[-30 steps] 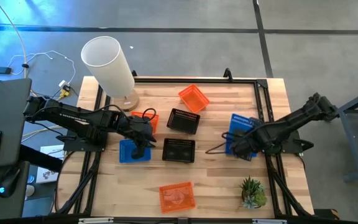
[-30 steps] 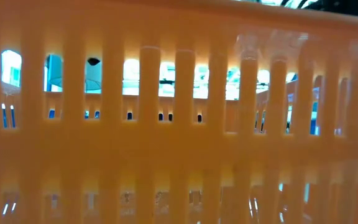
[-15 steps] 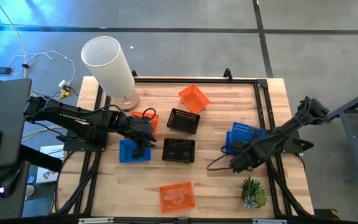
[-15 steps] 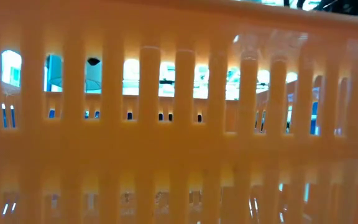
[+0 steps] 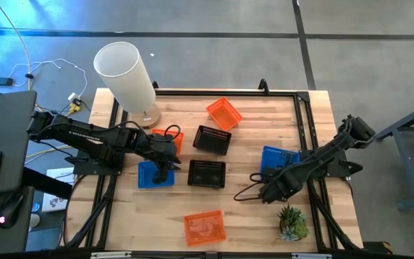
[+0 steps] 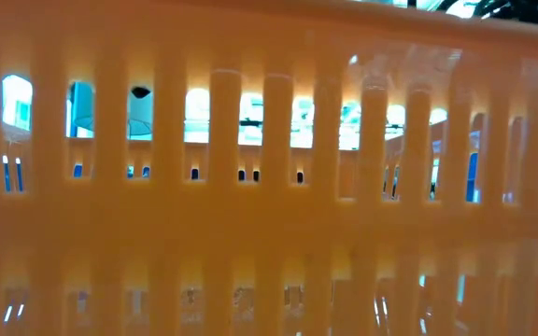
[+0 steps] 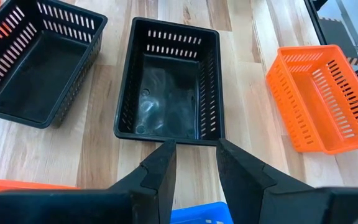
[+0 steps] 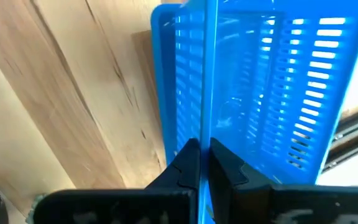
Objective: Stack baskets by color
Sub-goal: Stack the top right blue bin on the bottom right blue bin
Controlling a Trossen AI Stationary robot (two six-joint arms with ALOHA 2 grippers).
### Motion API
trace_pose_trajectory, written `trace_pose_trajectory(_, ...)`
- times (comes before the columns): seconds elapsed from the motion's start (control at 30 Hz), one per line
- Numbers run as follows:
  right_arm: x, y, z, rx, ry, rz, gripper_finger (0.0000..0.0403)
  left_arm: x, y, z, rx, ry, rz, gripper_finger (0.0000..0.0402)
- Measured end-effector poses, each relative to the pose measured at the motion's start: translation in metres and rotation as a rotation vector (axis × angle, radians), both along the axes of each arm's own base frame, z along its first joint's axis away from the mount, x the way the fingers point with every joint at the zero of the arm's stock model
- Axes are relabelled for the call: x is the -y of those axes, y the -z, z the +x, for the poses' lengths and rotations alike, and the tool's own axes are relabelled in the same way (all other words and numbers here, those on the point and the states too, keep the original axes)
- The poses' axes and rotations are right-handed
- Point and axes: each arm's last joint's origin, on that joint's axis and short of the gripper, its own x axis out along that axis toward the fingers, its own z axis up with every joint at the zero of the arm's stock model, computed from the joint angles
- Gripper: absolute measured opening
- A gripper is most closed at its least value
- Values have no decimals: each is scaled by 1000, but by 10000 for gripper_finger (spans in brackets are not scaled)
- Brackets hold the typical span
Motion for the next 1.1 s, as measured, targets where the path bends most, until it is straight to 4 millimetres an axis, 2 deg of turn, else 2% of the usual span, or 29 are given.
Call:
trace_pose_trajectory(0.53,-1,1,1,2,-20,13,2,0,0,0,0,2,2,104)
trace_pose_trajectory(1.1,0,1,1,22,6,-5,58,0,0,0,0,0,0,104)
